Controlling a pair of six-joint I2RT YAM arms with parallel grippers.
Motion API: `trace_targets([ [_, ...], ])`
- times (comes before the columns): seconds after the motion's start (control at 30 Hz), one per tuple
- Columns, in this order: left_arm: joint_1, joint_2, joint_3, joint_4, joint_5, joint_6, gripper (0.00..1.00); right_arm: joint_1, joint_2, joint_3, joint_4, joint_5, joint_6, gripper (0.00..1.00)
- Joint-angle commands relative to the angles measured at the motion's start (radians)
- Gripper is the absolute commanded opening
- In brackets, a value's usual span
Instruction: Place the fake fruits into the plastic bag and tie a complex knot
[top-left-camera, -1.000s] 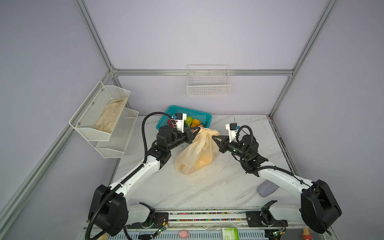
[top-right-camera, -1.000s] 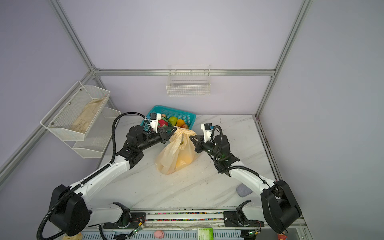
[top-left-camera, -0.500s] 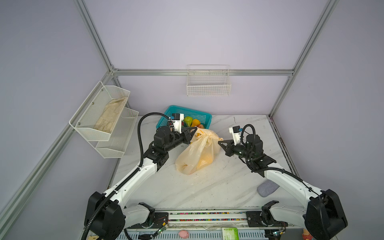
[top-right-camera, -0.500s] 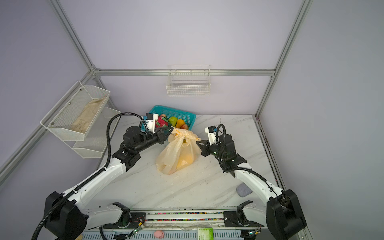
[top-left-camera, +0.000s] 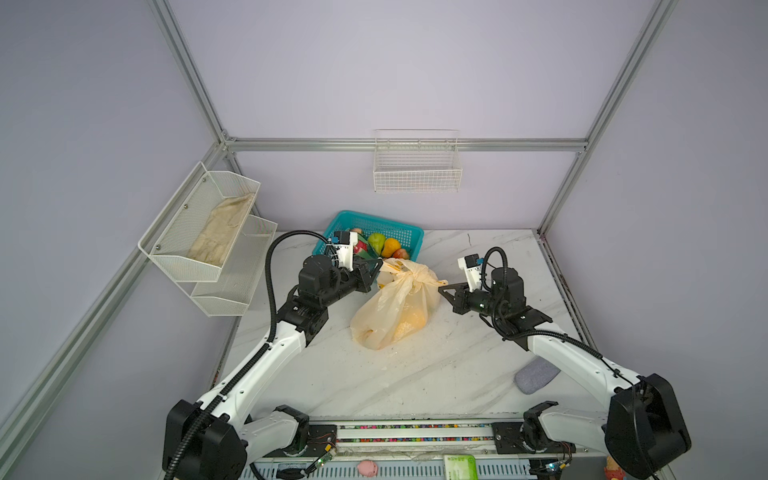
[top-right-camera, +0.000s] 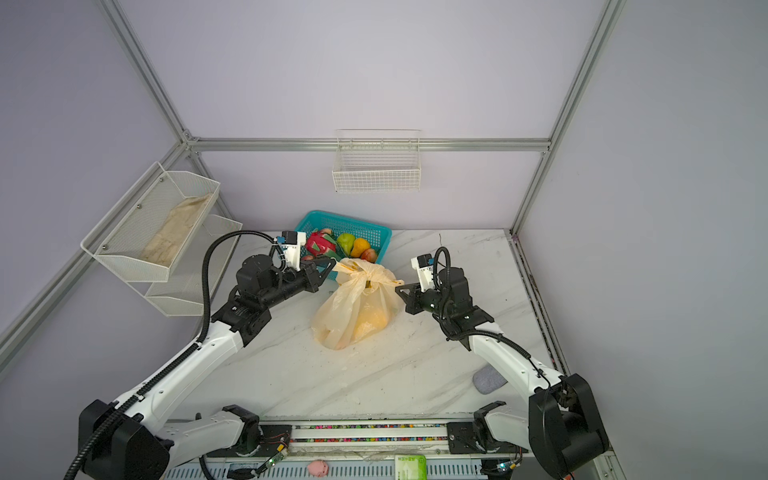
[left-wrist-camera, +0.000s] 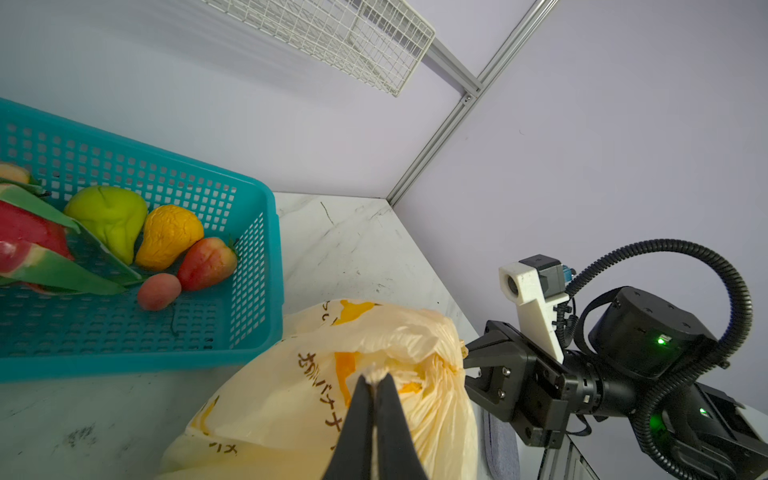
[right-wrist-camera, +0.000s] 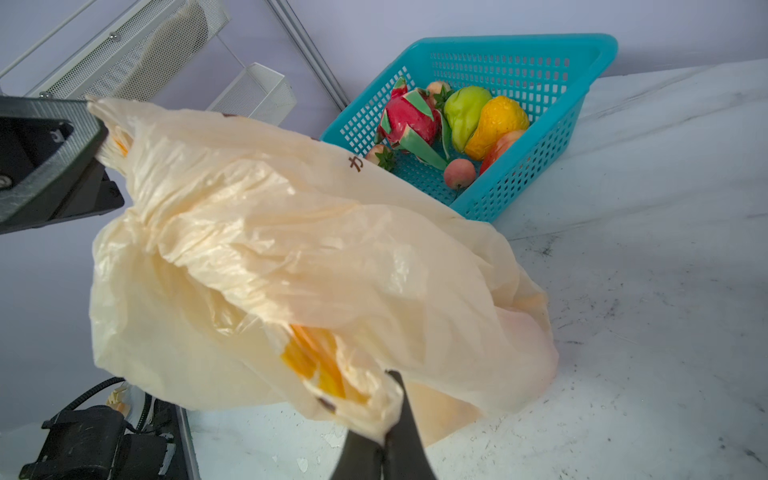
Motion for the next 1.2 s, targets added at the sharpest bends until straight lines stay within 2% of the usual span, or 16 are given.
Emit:
trace_targets([
  [0.0,0.043,-0.043,-0.030,0.054,-0.094,-0.006,0.00,-0.019,0.027,0.012,-0.050,0.032,-0.009,0.00],
  [0.1,0.063,-0.046,-0.041,0.071,-0.152,-0.043,0.00,-0.037,0.046,0.013,-0.067,0.039,-0.021,0.00],
  [0.23,0.098,-0.066,-0.100,0.068,-0.333,-0.124,0.00,-0.151,0.082,-0.033,-0.055,-0.034,0.005,0.00],
  [0.33,0.117,-0.075,-0.173,0.098,-0.425,-0.151,0.00,-0.205,0.100,-0.075,-0.035,-0.039,0.015,0.00],
  [0.43,0.111,-0.048,-0.198,0.125,-0.385,-0.134,0.00,-0.189,0.095,-0.106,0.050,-0.049,0.078,0.00],
  [0.57,0.098,-0.034,-0.206,0.126,-0.351,-0.143,0.00,-0.147,0.080,-0.087,0.022,-0.016,0.044,0.00],
  [0.63,0.098,-0.051,-0.230,0.128,-0.372,-0.137,0.00,-0.153,0.078,-0.094,0.018,-0.012,0.034,0.00],
  [0.73,0.110,-0.078,-0.306,0.141,-0.468,-0.159,0.00,-0.207,0.112,-0.129,0.043,-0.046,0.039,0.00],
  [0.83,0.115,-0.062,-0.330,0.130,-0.462,-0.155,0.00,-0.254,0.174,-0.164,0.132,-0.110,0.096,0.00],
  [0.93,0.104,-0.051,-0.313,0.114,-0.425,-0.145,0.00,-0.221,0.152,-0.165,0.184,-0.080,0.149,0.00],
  [1.03,0.082,-0.074,-0.304,0.089,-0.456,-0.122,0.00,-0.146,0.092,-0.118,0.093,0.024,0.105,0.00],
  [1.13,0.087,-0.114,-0.347,0.079,-0.542,-0.175,0.00,-0.155,0.076,-0.130,0.073,0.026,0.084,0.00],
  [1.17,0.106,-0.115,-0.371,0.097,-0.539,-0.183,0.00,-0.177,0.086,-0.147,0.077,0.021,0.073,0.00],
])
